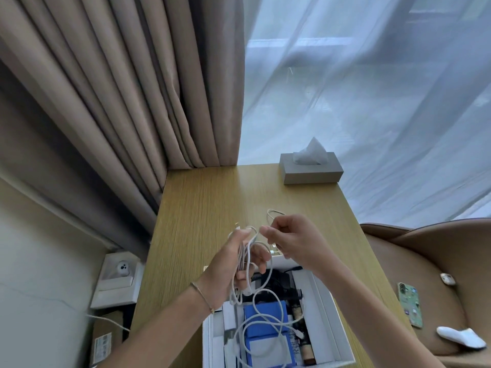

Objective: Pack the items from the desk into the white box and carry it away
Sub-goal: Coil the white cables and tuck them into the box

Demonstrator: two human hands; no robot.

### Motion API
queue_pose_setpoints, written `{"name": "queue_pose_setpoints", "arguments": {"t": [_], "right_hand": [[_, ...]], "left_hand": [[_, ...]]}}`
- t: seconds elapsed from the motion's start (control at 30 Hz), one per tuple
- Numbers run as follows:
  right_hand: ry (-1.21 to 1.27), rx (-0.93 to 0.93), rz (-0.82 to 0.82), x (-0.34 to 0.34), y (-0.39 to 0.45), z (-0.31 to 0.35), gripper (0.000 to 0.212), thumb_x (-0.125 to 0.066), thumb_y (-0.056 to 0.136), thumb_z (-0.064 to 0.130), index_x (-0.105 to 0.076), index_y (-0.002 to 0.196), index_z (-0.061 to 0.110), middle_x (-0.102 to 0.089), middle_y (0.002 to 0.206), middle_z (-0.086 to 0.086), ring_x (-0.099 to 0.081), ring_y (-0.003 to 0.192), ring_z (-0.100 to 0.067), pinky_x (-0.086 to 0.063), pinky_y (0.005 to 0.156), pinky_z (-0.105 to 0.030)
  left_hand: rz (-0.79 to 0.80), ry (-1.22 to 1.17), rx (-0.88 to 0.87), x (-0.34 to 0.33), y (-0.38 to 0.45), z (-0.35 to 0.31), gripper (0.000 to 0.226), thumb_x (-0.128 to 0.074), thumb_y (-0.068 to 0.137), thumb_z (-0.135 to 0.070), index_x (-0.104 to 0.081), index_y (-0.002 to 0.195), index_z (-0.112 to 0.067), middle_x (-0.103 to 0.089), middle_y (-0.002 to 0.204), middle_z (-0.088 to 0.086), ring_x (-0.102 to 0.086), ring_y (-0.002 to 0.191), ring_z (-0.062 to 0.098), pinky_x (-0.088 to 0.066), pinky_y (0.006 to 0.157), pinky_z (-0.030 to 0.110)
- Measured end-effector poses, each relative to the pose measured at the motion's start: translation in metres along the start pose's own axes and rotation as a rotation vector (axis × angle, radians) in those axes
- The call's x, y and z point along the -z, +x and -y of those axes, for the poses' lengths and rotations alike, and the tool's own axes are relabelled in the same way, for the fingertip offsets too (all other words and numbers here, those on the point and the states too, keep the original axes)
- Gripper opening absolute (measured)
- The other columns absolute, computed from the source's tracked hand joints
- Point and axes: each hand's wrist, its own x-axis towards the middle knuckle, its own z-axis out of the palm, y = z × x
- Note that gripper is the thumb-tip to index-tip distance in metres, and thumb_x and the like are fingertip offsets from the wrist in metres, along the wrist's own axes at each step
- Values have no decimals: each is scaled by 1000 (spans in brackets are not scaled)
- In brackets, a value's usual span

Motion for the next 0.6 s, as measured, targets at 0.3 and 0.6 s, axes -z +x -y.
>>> {"name": "queue_pose_setpoints", "arguments": {"t": [0.3, 0.6], "right_hand": [[-7, 83, -6, -8, -7, -7, 41, -66, 96, 33, -61, 60, 14, -40, 47, 7, -33, 45, -9, -26, 46, -23], [257, -42, 10, 19, -27, -53, 33, -48, 104, 8, -60, 75, 0, -42, 56, -1, -39, 53, -14, -33, 56, -28]], "left_hand": [[67, -74, -8, 10, -2, -6, 34, -55, 97, -30, -65, 68, -13, -54, 59, 3, -38, 44, 10, -29, 44, 22], [-32, -654, -226, 80, 3, -37, 40, -45, 102, -30, -59, 67, -16, -56, 65, -2, -60, 62, 14, -55, 59, 26]]}}
